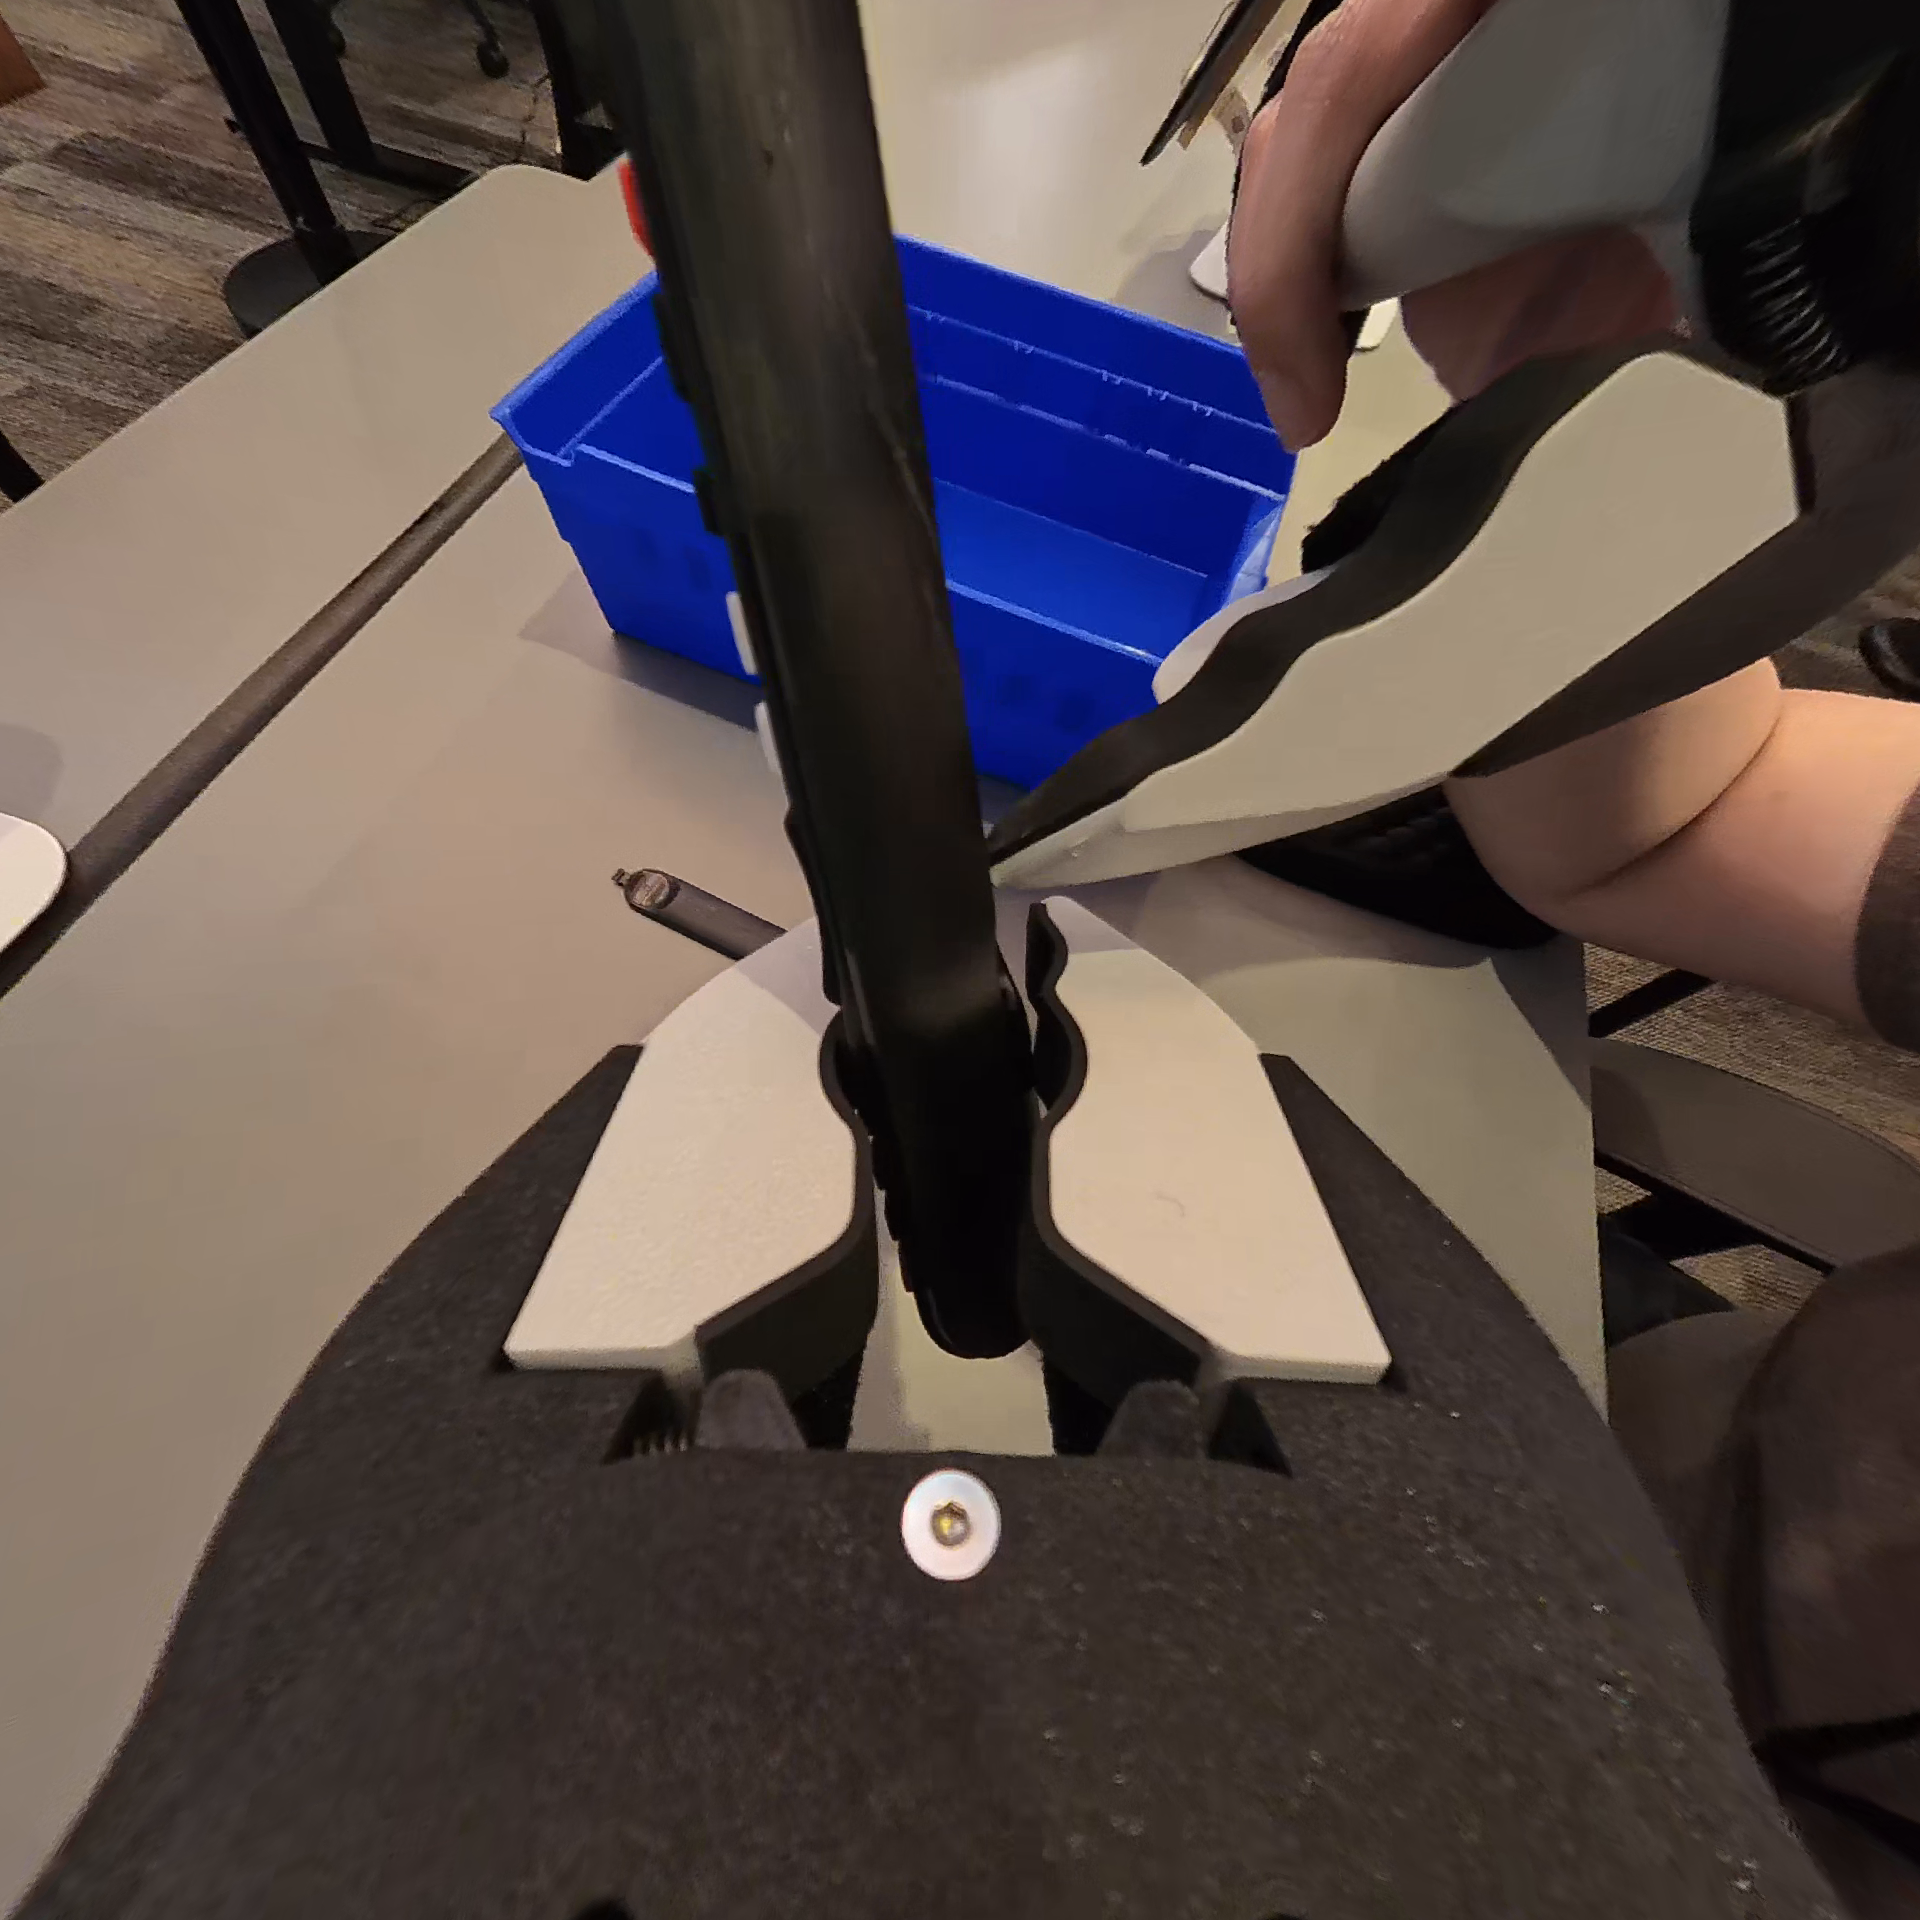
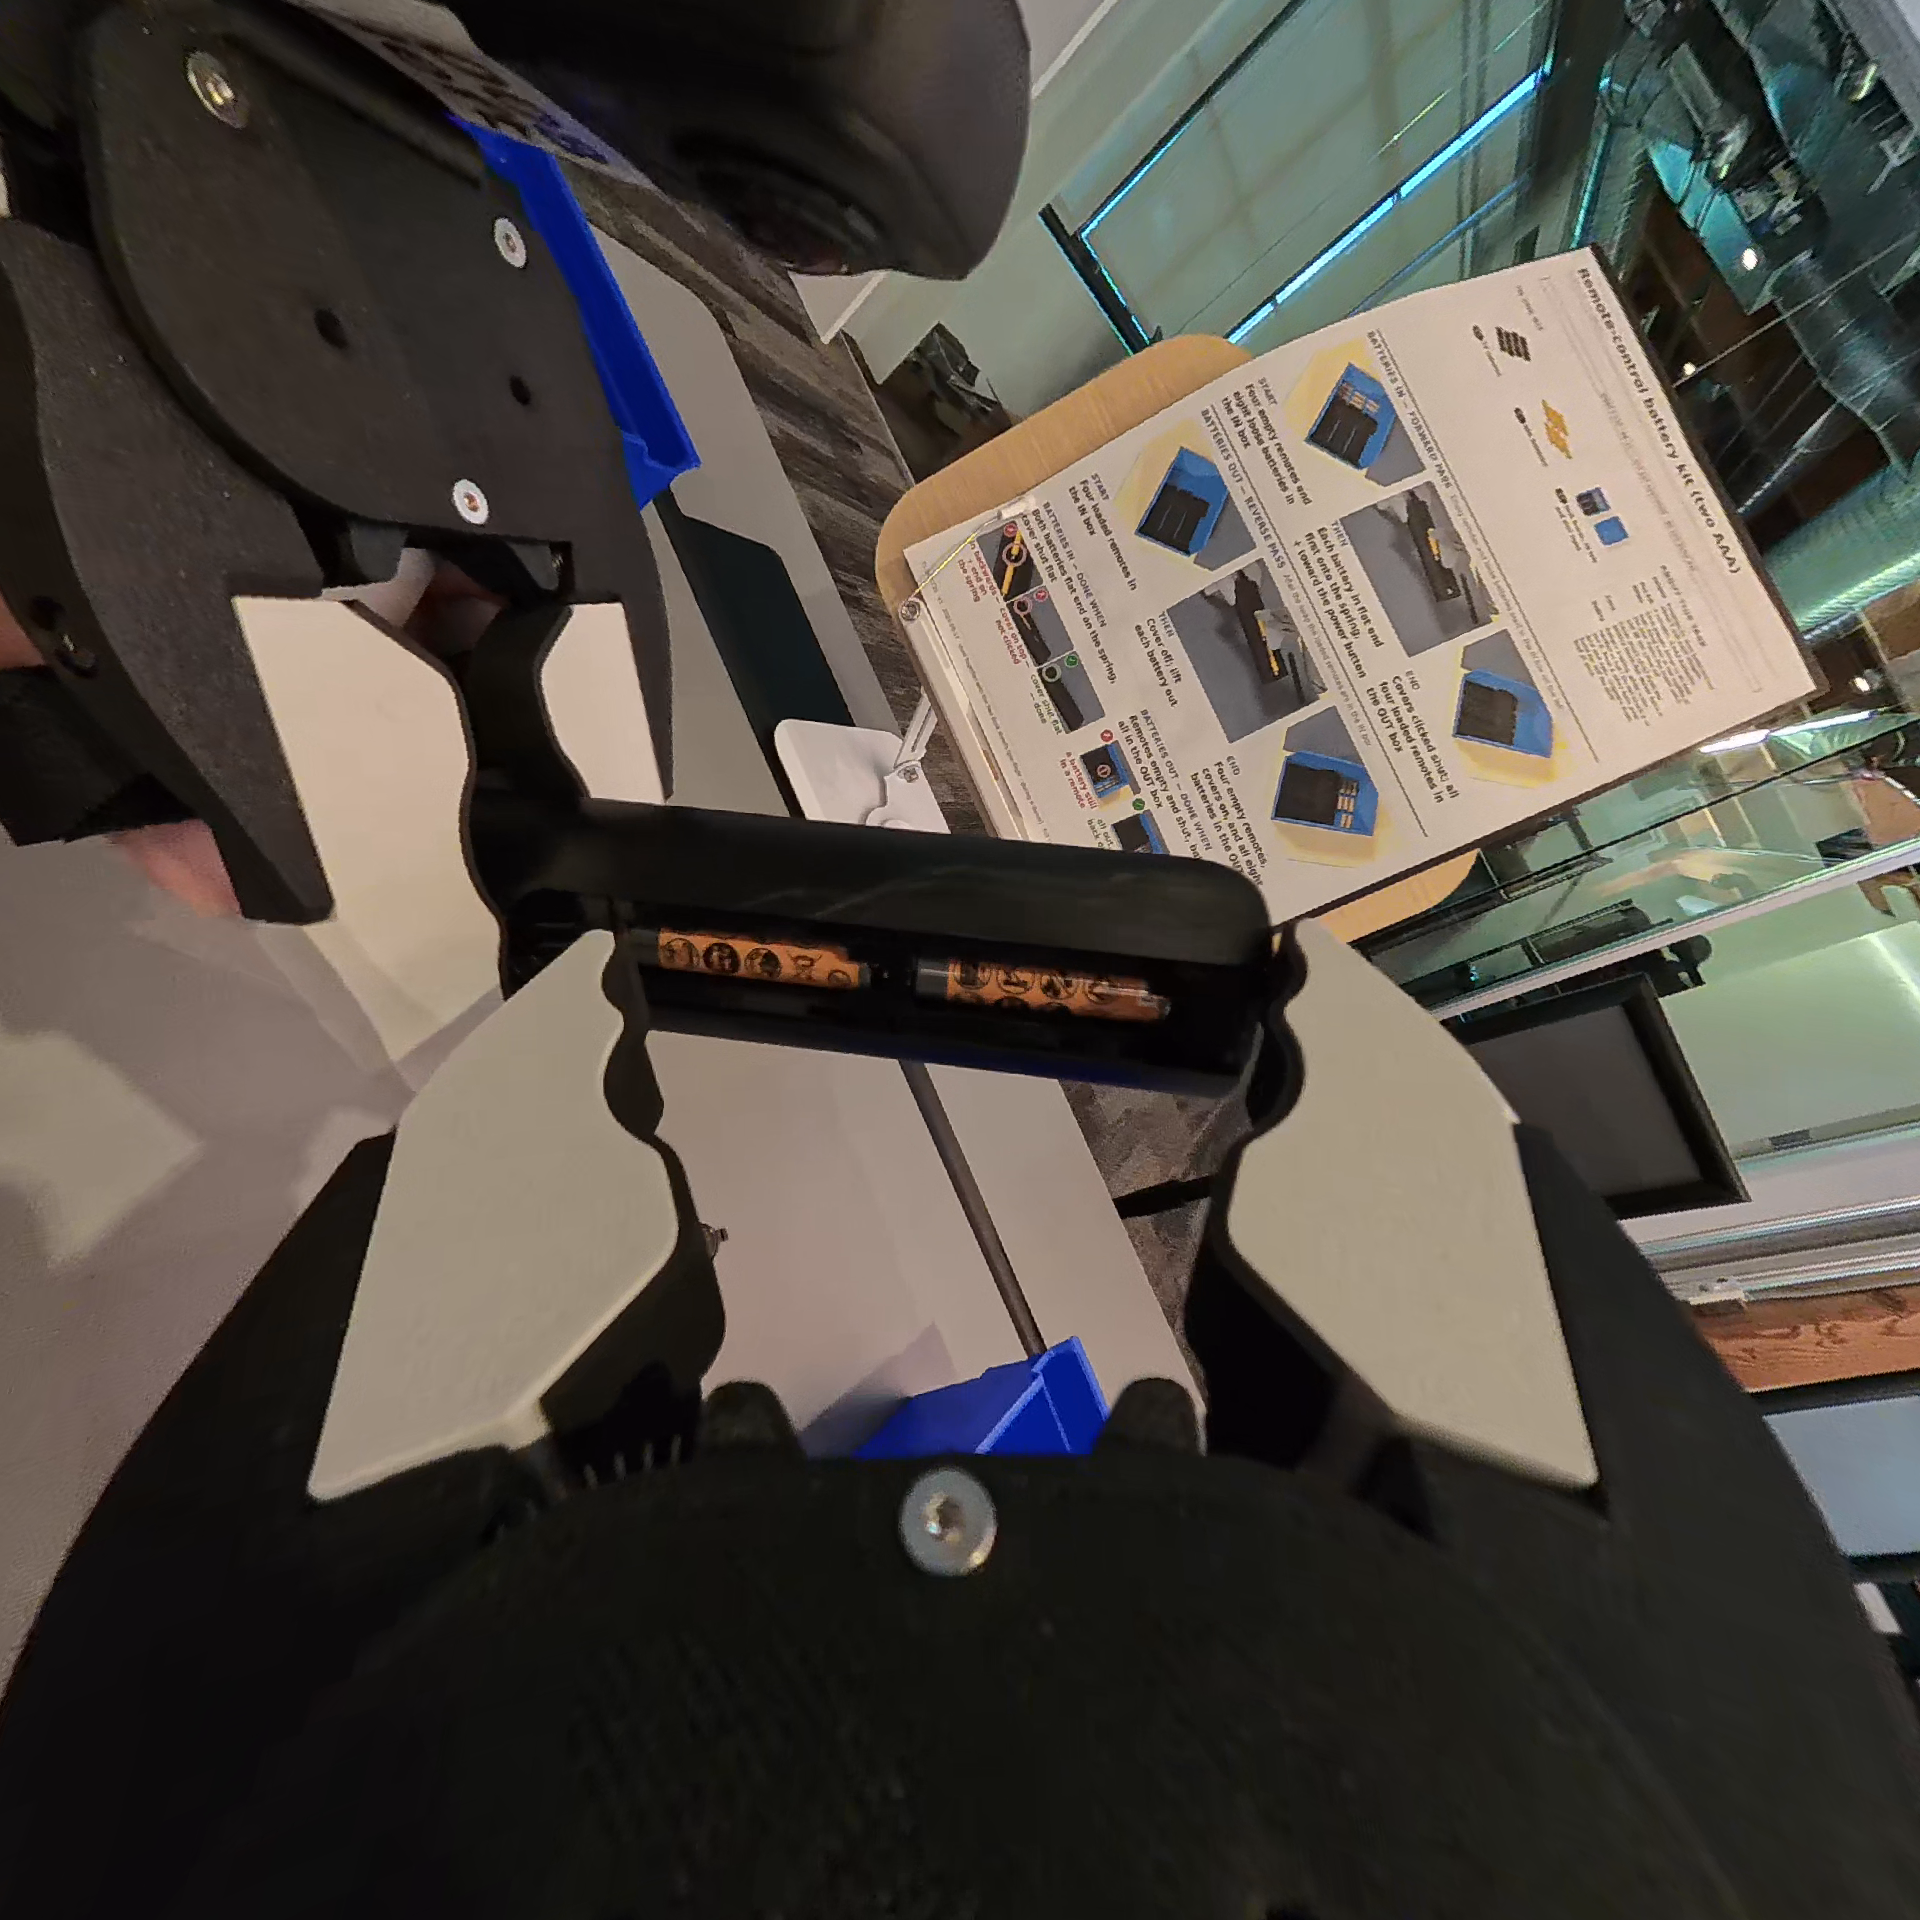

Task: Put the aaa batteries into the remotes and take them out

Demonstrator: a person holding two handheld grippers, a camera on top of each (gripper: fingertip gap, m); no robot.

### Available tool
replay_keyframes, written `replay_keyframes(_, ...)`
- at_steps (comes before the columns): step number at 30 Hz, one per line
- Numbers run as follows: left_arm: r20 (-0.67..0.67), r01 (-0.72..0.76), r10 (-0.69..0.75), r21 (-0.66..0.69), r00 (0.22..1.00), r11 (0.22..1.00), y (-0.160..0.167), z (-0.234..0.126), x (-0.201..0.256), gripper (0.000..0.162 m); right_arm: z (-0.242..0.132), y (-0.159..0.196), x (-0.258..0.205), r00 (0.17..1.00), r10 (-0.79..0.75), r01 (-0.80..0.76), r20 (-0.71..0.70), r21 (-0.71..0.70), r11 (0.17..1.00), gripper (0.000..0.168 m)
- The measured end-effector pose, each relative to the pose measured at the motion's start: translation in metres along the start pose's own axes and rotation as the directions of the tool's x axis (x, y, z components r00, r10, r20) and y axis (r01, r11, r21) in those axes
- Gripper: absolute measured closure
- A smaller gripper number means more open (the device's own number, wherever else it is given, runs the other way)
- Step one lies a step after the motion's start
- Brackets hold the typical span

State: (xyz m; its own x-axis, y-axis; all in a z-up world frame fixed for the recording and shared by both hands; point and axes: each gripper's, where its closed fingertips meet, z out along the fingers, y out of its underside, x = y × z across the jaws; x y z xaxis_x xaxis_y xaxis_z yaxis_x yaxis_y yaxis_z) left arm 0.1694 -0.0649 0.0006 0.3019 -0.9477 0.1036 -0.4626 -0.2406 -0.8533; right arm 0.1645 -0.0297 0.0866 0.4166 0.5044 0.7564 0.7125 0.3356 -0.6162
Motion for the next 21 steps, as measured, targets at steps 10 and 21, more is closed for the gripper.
replay_keyframes(10, 0.032, -0.014, 0.014, 0.002, 0.999, 1.0, -0.0005, -0.0005, -0.0033, 0.135, 0.0007, -0.001, 0.0008, 1.0, -0.017, 0.017, -0.024, -0.01, 1.0, 0.053)
replay_keyframes(21, 0.001, 0.007, -0.007, 0.032, 1.0, 0.999, -0.0049, -0.0044, -0.0009, 0.136, -0.0023, -0.0075, 0.003, 0.998, -0.034, 0.034, -0.056, 0.009, 0.999, 0.053)
